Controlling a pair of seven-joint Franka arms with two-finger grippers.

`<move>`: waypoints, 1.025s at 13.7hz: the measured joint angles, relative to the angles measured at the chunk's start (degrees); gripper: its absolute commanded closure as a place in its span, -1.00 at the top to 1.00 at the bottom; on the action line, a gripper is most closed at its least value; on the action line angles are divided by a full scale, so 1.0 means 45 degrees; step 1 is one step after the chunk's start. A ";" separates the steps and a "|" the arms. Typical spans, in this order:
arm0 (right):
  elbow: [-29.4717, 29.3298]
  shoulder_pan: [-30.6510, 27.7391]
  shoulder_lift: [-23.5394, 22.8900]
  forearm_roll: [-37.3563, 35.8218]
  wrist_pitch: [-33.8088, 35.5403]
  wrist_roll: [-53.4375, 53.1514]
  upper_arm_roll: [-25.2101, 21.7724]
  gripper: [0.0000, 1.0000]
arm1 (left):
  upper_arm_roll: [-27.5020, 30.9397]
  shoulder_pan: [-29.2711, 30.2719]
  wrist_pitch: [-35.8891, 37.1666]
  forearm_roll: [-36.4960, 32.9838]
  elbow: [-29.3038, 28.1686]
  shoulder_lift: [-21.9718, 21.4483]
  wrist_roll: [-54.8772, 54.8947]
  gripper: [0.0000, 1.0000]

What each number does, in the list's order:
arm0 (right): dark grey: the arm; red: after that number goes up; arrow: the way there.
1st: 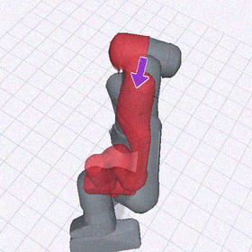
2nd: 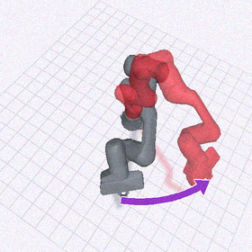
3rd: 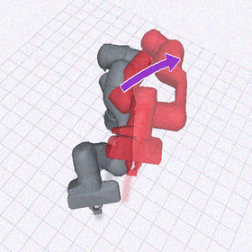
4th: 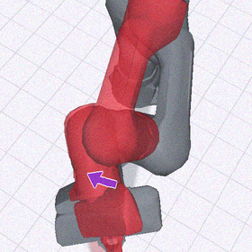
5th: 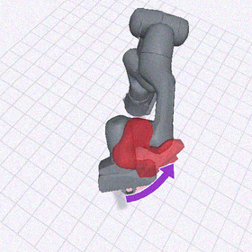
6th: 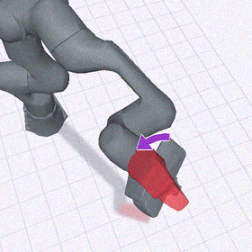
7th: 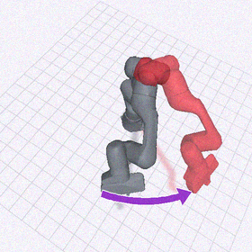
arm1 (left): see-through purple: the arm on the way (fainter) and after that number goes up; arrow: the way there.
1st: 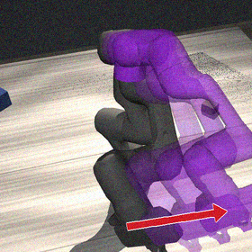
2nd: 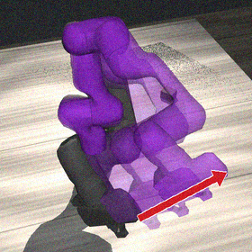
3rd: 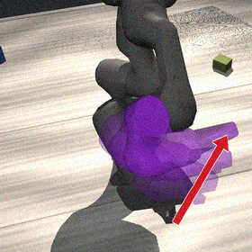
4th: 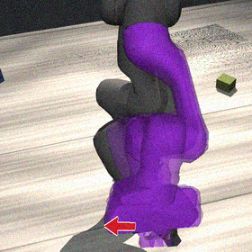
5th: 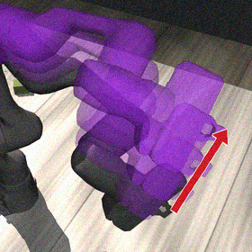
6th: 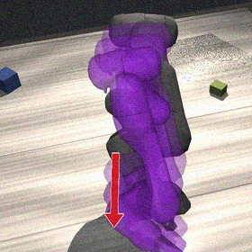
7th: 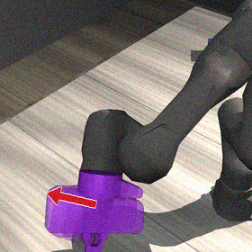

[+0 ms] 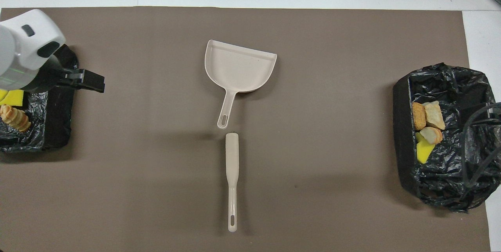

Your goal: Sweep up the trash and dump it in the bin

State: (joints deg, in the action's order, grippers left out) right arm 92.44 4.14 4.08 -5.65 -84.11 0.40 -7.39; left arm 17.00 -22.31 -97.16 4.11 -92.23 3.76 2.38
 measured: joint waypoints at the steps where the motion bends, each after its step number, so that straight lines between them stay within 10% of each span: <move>1: 0.0000 0.0000 0.0000 0.0000 0.0000 0.0000 0.0000 1.00 | 0.0002 0.0231 0.0218 -0.0101 0.0000 -0.0207 0.0441 1.00; 14: 0.0000 0.0000 0.0000 0.0001 0.0000 0.0000 0.0000 1.00 | -0.1755 0.2354 0.1431 -0.0574 0.0133 -0.1071 0.1363 1.00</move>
State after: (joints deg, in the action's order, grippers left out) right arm 92.44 4.14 4.08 -5.64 -84.11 0.40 -7.39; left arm 9.10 -11.72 -90.73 1.53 -91.63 -1.06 8.52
